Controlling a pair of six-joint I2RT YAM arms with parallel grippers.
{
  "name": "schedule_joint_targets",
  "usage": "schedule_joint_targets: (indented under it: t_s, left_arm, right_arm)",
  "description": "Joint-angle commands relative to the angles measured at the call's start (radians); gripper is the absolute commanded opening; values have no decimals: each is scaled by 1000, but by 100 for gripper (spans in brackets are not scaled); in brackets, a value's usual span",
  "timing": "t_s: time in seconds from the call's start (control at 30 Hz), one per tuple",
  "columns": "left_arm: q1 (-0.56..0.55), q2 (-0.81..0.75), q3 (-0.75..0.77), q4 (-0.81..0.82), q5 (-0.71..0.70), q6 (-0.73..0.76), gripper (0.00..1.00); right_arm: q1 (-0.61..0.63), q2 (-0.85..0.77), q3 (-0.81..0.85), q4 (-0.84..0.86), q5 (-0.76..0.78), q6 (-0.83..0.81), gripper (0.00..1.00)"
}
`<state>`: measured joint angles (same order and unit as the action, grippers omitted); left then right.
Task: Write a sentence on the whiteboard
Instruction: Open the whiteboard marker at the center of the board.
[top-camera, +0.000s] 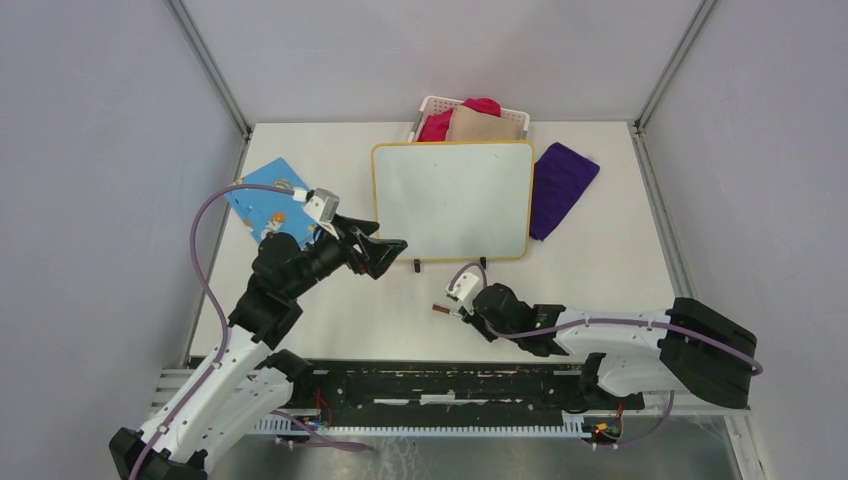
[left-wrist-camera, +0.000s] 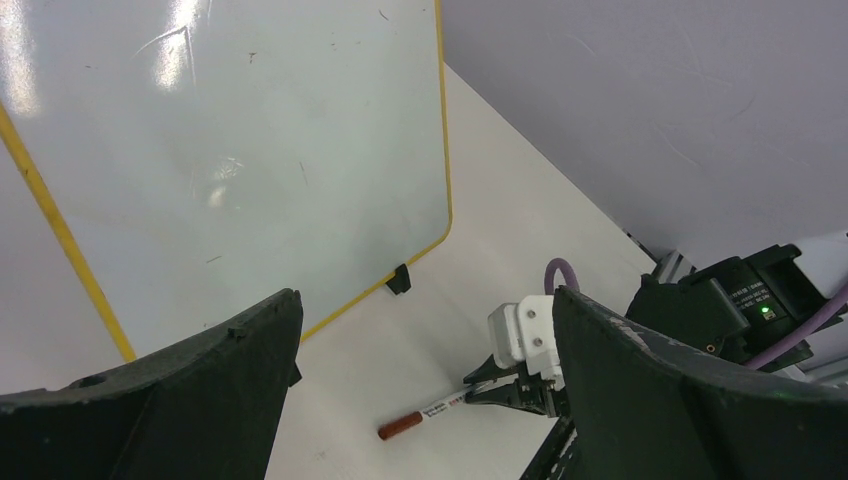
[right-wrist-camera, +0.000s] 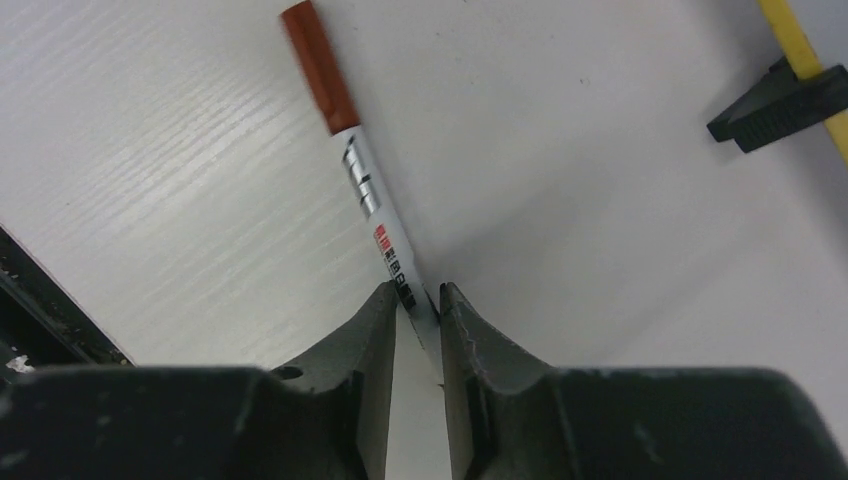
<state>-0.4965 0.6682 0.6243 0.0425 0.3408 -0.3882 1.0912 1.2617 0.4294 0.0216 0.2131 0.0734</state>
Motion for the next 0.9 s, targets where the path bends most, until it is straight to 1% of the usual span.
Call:
schedule_joint_targets:
  t_s: [0.0, 0.2, 0.33, 0.4, 0.7, 0.8, 0.87]
  left_arm:
    - [-7, 1, 24, 12, -16, 40, 99]
    - [-9, 1, 27, 4, -32, 41, 99]
    - [-12, 6, 29, -4, -36, 43, 99]
    - [-15, 10, 30, -6, -36, 43, 99]
    - [-21, 28, 35, -13, -24, 45, 99]
    - [-21, 30, 36, -13, -22, 45, 99]
    - [-22, 29, 36, -13, -21, 45, 99]
  right_arm:
    - [2, -64, -38, 24, 90, 157, 25]
    - [2, -117, -53, -1, 154, 254, 19]
    - [3, -120, -38, -19, 147, 288, 19]
    - [4, -100, -15, -61, 134, 294, 22]
    - [4, -30, 72, -160, 121, 258, 48]
    - [2, -5, 115, -188, 123, 230, 51]
    - [-2, 19, 143, -203, 119, 207, 51]
